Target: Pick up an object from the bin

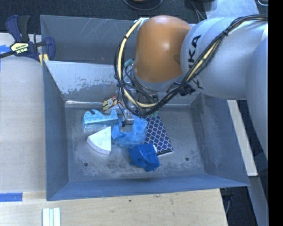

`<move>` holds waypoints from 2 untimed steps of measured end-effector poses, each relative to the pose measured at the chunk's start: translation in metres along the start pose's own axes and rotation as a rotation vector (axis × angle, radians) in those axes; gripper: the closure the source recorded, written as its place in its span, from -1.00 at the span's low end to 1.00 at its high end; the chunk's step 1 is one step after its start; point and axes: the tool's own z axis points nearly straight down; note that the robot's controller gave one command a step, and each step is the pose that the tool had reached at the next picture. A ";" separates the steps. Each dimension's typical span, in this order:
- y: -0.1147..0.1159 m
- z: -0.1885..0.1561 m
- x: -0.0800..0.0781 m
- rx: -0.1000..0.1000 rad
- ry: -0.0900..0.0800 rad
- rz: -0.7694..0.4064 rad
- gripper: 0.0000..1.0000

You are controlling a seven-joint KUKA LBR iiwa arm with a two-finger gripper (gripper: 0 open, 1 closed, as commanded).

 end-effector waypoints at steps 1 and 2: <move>0.000 -0.002 0.000 0.000 -0.001 0.001 -1.00; -0.036 0.045 -0.033 0.000 -0.004 -0.076 -1.00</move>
Offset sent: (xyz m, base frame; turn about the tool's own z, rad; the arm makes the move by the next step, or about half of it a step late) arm 0.0312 -0.0340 -0.0445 -0.0775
